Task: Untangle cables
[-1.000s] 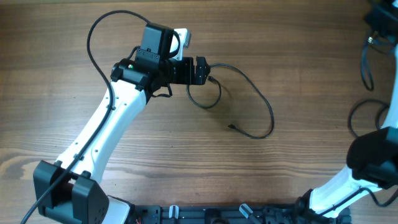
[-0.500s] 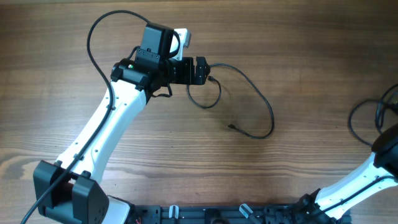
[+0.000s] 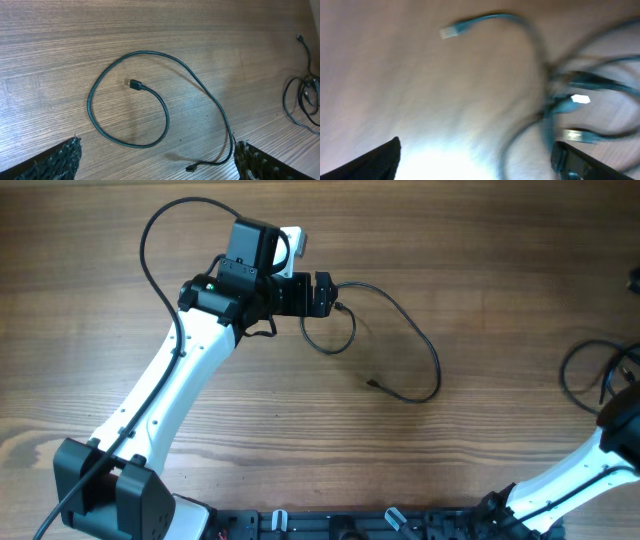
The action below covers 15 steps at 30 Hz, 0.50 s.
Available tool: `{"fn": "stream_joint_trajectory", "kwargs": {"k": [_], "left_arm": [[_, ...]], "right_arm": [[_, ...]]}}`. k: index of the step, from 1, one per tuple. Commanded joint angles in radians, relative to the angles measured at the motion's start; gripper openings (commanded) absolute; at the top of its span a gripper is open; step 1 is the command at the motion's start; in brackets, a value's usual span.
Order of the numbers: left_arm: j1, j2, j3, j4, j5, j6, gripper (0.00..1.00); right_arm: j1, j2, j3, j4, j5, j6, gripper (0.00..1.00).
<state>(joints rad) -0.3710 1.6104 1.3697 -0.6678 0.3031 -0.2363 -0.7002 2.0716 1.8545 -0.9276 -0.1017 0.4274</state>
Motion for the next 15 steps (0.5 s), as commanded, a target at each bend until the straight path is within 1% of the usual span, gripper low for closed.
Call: {"fn": "stream_joint_trajectory", "kwargs": {"k": [1,3,6,8,10,11,12,13,15], "left_arm": [[0.003,0.010,-0.010,0.001,-0.009,0.020,1.00],[0.003,0.010,-0.010,0.003,-0.009,0.020,1.00],[0.002,0.010,-0.010,0.002,-0.009,0.019,1.00],[0.002,0.010,-0.010,0.002,-0.010,0.019,1.00],[0.005,0.010,-0.010,0.002,-0.020,-0.003,1.00],[0.016,0.010,-0.010,0.001,-0.082,-0.103,1.00],[0.033,0.010,-0.010,0.000,-0.143,-0.191,1.00],[0.054,0.010,-0.010,0.002,-0.175,-0.245,1.00],[0.097,0.010,-0.010,0.001,-0.182,-0.301,1.00]], "right_arm": [[0.031,-0.150,0.033,-0.007,-0.351,-0.133,0.96],[0.075,-0.222,0.033,-0.039,-0.426,-0.140,0.96],[0.207,-0.285,0.033,-0.127,-0.439,-0.175,0.96],[0.333,-0.281,0.024,-0.198,-0.439,-0.221,0.96],[0.473,-0.280,-0.025,-0.207,-0.395,-0.225,0.96],[0.558,-0.280,-0.064,-0.201,-0.358,-0.202,0.96],[0.614,-0.280,-0.098,-0.192,-0.336,-0.177,0.96],[0.684,-0.280,-0.156,-0.163,-0.325,-0.152,0.96],[0.787,-0.279,-0.267,-0.081,-0.325,-0.082,0.96]]}}
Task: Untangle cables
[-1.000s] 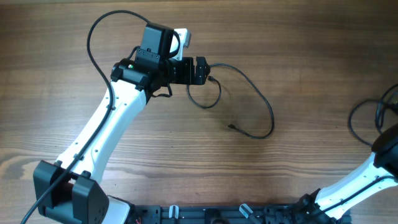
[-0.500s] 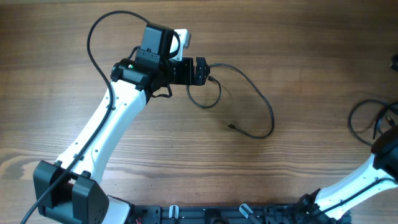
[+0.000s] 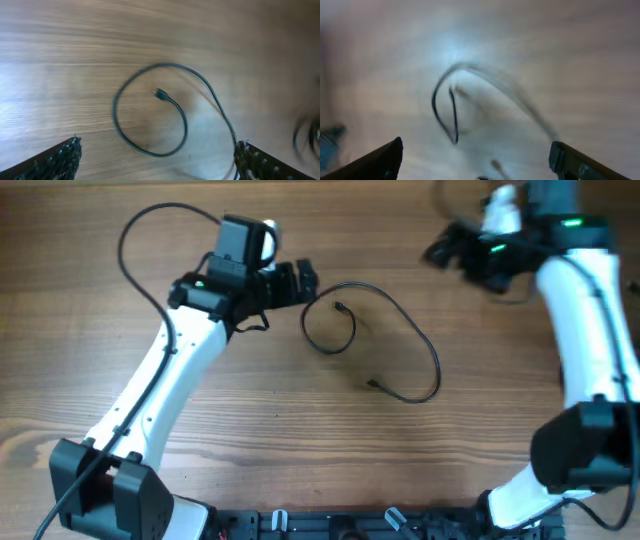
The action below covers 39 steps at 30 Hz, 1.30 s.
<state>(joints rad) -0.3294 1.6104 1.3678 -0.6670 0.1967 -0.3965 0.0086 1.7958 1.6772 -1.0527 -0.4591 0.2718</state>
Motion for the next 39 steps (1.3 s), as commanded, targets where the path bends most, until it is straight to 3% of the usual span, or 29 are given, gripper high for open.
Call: {"fn": "stream_joint_trajectory", "kwargs": {"k": [1,4,9,13,18,20,21,23,24,26,31,34,39], "left_arm": [[0.084,0.010,-0.008,-0.002,-0.076,-0.164,1.00],[0.127,0.010,-0.008,-0.002,-0.087,-0.188,1.00],[0.135,0.010,-0.008,-0.013,-0.087,-0.188,1.00],[0.135,0.010,-0.008,-0.023,-0.087,-0.188,1.00],[0.135,0.010,-0.008,-0.030,-0.087,-0.187,1.00],[0.135,0.010,-0.008,-0.038,-0.087,-0.187,1.00],[0.135,0.010,-0.008,-0.038,-0.087,-0.187,1.00],[0.135,0.010,-0.008,-0.037,-0.087,-0.188,1.00],[0.135,0.010,-0.008,-0.037,-0.087,-0.188,1.00],[0.135,0.010,-0.008,-0.038,-0.087,-0.188,1.00],[0.135,0.010,-0.008,-0.037,-0.087,-0.187,1.00],[0.135,0.010,-0.008,-0.037,-0.087,-0.187,1.00],[0.135,0.010,-0.008,-0.030,-0.087,-0.187,1.00]], "right_arm": [[0.135,-0.003,-0.169,0.108,0.032,0.127,0.96],[0.281,-0.002,-0.351,0.296,0.033,0.262,0.93],[0.443,-0.002,-0.547,0.604,0.114,0.472,0.65],[0.479,0.016,-0.571,0.638,0.274,0.499,0.53],[0.480,0.112,-0.571,0.823,0.249,0.497,0.50],[0.479,0.115,-0.571,0.877,0.260,0.488,0.44],[0.479,0.115,-0.571,0.877,0.274,0.488,0.37],[0.475,0.114,-0.570,0.867,0.272,0.451,0.10],[0.470,0.102,-0.567,0.865,0.240,0.400,0.05],[0.447,0.043,-0.549,0.822,0.234,0.356,0.04],[0.259,-0.172,-0.499,0.501,0.210,0.355,0.04],[0.148,-0.188,-0.500,0.243,0.211,0.246,0.04],[0.131,-0.177,-0.436,0.195,0.105,0.056,0.04]]}}
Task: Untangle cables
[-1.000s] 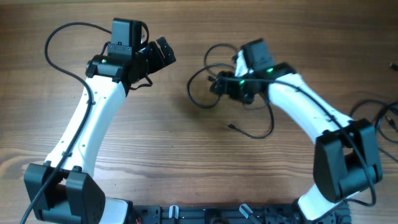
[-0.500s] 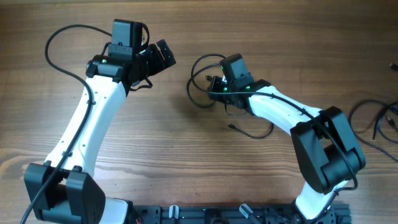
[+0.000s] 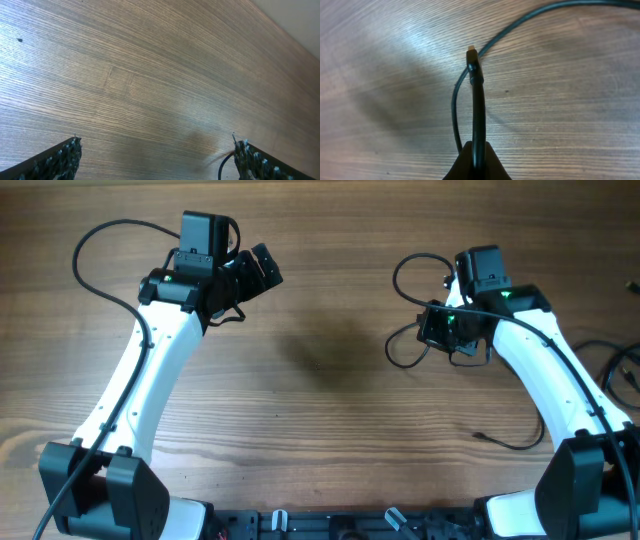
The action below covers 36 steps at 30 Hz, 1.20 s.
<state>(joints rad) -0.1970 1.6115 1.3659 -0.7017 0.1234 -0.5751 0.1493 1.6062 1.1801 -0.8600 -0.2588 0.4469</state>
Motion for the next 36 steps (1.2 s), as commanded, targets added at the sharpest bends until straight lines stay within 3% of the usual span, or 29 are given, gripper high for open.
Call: {"fn": "stream_joint_trajectory", "kwargs": {"k": [1,7,10,14,18,21,26,30,32,36], "left_arm": [[0.003,0.008,-0.006,0.005,-0.013,-0.009,1.00],[0.003,0.008,-0.006,0.004,-0.013,-0.008,1.00],[0.003,0.008,-0.006,0.000,-0.013,-0.009,1.00],[0.003,0.008,-0.006,0.000,-0.013,-0.009,1.00],[0.003,0.008,-0.006,0.002,-0.013,-0.009,1.00],[0.003,0.008,-0.006,0.001,-0.013,-0.009,1.00],[0.003,0.008,-0.006,0.002,-0.013,-0.010,1.00],[0.003,0.008,-0.006,0.006,-0.013,-0.010,1.00],[0.003,0.008,-0.006,0.005,-0.013,-0.010,1.00],[0.003,0.008,-0.006,0.006,-0.013,-0.010,1.00]], "right_arm": [[-0.015,0.013,0.104,0.002,-0.135,-0.141,0.04],[-0.199,0.011,0.624,-0.016,-0.101,-0.121,0.04],[-0.432,0.006,0.875,0.015,0.070,-0.068,0.04],[-0.605,0.003,0.902,0.119,0.145,-0.090,0.04],[-0.638,0.016,0.902,0.206,0.403,-0.205,0.04],[-0.638,0.017,0.902,0.389,0.575,-0.205,0.04],[-0.638,0.019,0.902,0.720,0.603,-0.208,0.04],[-0.637,0.102,0.902,0.956,0.599,-0.110,0.04],[-0.630,0.194,0.902,0.941,0.560,-0.078,0.05],[-0.595,0.341,0.902,0.700,0.315,-0.077,0.04]]}}
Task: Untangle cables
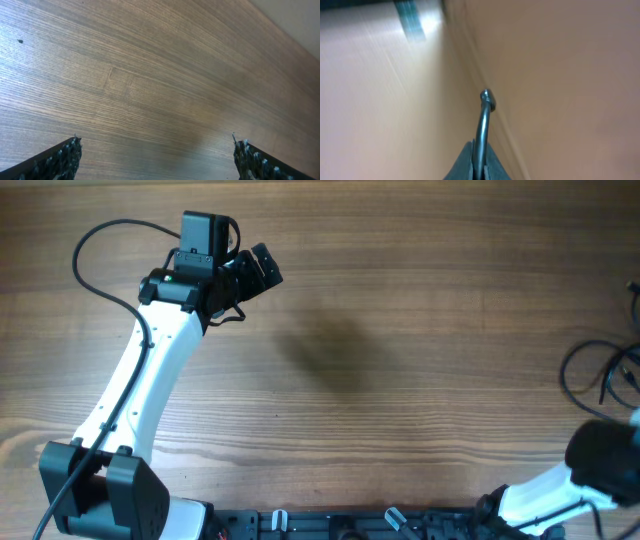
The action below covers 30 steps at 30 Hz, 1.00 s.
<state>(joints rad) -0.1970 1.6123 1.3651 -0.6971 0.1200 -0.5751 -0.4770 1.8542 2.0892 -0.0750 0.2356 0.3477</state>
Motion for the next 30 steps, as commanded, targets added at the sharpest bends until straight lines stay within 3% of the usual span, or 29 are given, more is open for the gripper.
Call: {"fn": "stream_joint_trajectory", "kwargs": {"k": [1,7,9,16,22,23,26,28,30], "left_arm": [[0.003,0.008,-0.005,0.001,-0.010,-0.010,1.00],[0.003,0.008,-0.005,0.001,-0.010,-0.009,1.00],[0.003,0.008,-0.005,0.000,-0.010,-0.009,1.00],[0.003,0.008,-0.005,0.000,-0.010,-0.009,1.00],[0.003,0.008,-0.005,0.001,-0.010,-0.009,1.00],[0.003,0.008,-0.005,0.001,-0.010,-0.009,1.00],[0.003,0.008,-0.005,0.000,-0.010,-0.009,1.00],[0.003,0.008,-0.005,0.000,-0.010,-0.009,1.00],[0.003,0.008,-0.005,0.001,-0.010,-0.009,1.00]], "right_arm": [[0.041,0.113,-0.007,-0.141,-0.234,0.021,0.04],[0.043,0.262,-0.016,-0.618,-0.303,0.183,0.04],[0.039,0.306,-0.016,-0.666,-0.293,0.188,0.04],[-0.084,0.334,-0.016,-0.716,-0.139,0.445,0.04],[-0.147,0.396,-0.020,-0.858,-0.002,0.438,0.13],[-0.148,0.420,-0.020,-0.870,-0.002,0.437,0.17],[-0.150,0.440,-0.020,-0.871,0.001,0.437,0.86],[-0.150,0.434,-0.019,-0.858,-0.008,0.425,0.98],[-0.150,0.422,-0.015,-0.822,-0.037,0.336,1.00]]}}
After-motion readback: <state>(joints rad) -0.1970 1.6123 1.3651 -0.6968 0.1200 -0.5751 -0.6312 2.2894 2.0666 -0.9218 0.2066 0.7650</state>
